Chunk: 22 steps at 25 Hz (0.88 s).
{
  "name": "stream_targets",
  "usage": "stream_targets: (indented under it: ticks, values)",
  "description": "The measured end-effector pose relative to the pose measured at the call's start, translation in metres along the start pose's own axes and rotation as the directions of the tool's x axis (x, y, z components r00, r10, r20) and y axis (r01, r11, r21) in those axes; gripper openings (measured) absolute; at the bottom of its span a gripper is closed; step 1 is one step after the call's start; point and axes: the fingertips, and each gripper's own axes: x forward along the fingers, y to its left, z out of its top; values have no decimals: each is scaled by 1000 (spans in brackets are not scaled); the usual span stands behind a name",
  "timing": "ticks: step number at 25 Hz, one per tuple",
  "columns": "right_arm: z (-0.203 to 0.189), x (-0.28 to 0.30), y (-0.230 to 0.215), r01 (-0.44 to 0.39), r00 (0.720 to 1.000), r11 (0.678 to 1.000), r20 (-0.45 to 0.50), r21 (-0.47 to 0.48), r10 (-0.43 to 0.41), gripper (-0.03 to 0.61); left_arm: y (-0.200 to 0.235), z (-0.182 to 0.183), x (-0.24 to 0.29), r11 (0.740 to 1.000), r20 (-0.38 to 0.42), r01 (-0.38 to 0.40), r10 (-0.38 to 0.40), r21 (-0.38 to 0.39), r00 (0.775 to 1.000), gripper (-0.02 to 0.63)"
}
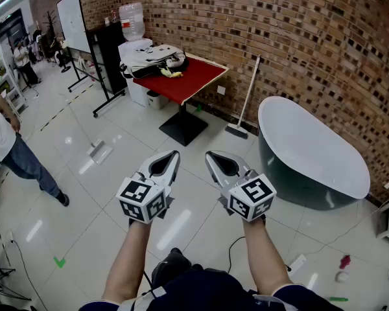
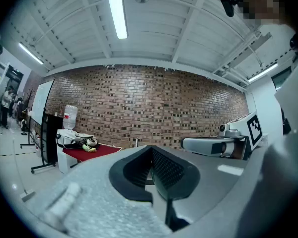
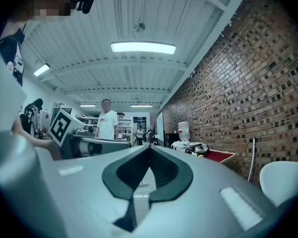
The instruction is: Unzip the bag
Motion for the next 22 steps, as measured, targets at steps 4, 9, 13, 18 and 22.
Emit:
stream_targets:
  ticks: [4, 9, 13, 18, 22]
  values:
    - [-2, 8, -9, -3, 1000, 1000, -8, -2, 3, 5, 7, 3, 9, 1000, 1, -1, 1, 4, 1000, 2]
    - [-2, 35, -26, -8, 1000, 1000, -13, -9, 8, 5, 34, 2, 27, 1000, -3, -9, 9, 1, 1000, 2]
    - [-13, 74, -44, -9, 999, 1000, -35, -10, 8, 5, 76, -2, 46, 1000, 2, -22, 22, -12, 1000, 2]
    - [-18, 135, -78, 0, 998, 1000, -70, -11, -1, 5, 137, 1, 87, 1000, -5, -22, 22, -18, 1000, 2]
    - [-17, 181, -106, 18, 996, 1000, -81, -20, -20, 5, 180, 5, 124, 1000, -5, -2, 2, -25, 1000, 2]
